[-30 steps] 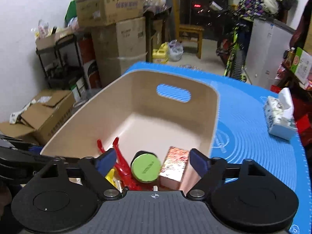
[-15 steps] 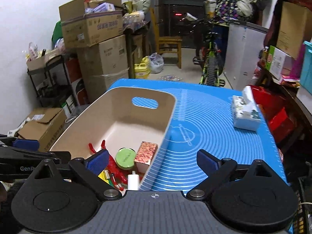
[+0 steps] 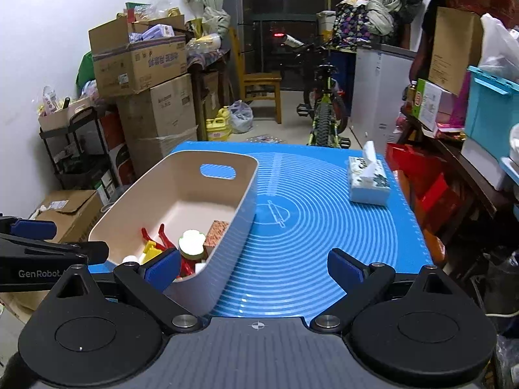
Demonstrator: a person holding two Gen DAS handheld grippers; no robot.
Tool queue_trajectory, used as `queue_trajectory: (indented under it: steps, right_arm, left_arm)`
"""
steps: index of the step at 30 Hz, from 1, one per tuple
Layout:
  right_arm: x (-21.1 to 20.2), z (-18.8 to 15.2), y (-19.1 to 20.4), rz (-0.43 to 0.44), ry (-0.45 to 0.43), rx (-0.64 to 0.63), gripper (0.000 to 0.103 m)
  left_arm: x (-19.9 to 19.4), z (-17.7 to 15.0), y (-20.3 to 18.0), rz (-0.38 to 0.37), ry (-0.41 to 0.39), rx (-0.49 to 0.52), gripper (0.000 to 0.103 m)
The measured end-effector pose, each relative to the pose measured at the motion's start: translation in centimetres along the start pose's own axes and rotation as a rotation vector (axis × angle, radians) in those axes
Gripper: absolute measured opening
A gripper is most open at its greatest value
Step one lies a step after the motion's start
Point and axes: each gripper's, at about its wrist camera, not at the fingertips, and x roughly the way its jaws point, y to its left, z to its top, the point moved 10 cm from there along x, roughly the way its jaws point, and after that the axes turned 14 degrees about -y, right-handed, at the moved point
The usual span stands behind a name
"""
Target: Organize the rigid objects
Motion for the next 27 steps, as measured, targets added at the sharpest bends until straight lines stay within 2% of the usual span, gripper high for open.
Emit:
queue_trajectory:
  steps: [14, 20, 27]
  right_arm:
    - [-7.4, -2.9, -2.4, -0.025, -0.051, 0.004, 0.097]
    - [-8.0, -5.1, -2.8, -0.021, -0.018, 0.046, 0.097]
    - [-8.2, -6.8, -3.3, -0.055, -0.023, 0.054, 0.097]
  left_arm:
    - [-4.0, -3.1, -3.8, -0.044, -0.069, 0.010, 0.074]
    - [-4.3, -4.7, -4.0, -0.042, -0.074, 0.010, 0.074]
    - [-4.1, -6.9, -4.0, -0.054, -0.064, 0.004, 0.074]
